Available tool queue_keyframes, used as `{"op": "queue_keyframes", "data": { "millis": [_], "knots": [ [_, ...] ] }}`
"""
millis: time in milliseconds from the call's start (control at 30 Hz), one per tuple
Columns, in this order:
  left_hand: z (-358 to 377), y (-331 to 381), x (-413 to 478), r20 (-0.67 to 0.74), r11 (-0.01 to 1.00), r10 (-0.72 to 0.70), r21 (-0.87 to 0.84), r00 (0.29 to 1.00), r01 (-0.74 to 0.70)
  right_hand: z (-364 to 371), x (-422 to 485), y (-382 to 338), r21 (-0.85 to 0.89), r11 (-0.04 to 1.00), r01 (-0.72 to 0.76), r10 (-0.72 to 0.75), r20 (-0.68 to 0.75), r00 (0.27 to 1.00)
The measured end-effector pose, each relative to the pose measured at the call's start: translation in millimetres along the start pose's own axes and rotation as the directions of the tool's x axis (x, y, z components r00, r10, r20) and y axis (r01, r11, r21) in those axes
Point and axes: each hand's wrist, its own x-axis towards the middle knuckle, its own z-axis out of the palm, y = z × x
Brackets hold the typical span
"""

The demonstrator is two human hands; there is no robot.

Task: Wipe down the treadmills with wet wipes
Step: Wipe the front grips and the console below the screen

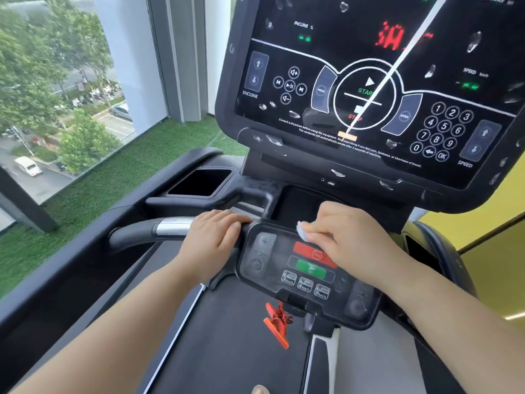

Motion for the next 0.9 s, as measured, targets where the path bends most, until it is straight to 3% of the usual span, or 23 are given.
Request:
{"op": "queue_keyframes", "data": {
  "millis": [200,300,433,500,633,767,900],
  "knots": [
    [-7,5,1,0.003,0.997,0.001,-0.080,1.000,-0.001,26,42,-29,-0.058,0.977,0.204,-0.206,-0.035,0.978],
    [-13,0,2,0.010,0.987,-0.064,-0.146,0.998,0.065,42,55,-49,-0.123,0.939,0.320,-0.317,0.039,0.948],
    [-19,-22,3,0.071,0.987,-0.156,-0.022,0.985,0.158,47,62,-56,-0.234,0.857,0.458,-0.428,0.171,0.888],
    [-18,-26,5,0.092,0.987,-0.159,0.003,0.983,0.160,42,64,-46,-0.264,0.867,0.423,-0.379,0.203,0.903],
    [-13,-27,3,0.034,0.991,-0.132,0.036,0.991,0.131,44,51,-48,-0.346,0.854,0.388,-0.437,-0.074,0.896],
    [-13,-27,2,0.038,0.995,-0.093,0.035,0.995,0.092,72,38,-71,-0.363,0.881,0.305,-0.398,-0.217,0.891],
    [-14,-34,1,0.075,0.999,-0.038,0.034,0.996,0.035,107,10,-90,-0.419,0.882,0.215,-0.329,-0.223,0.918]
  ]
}}
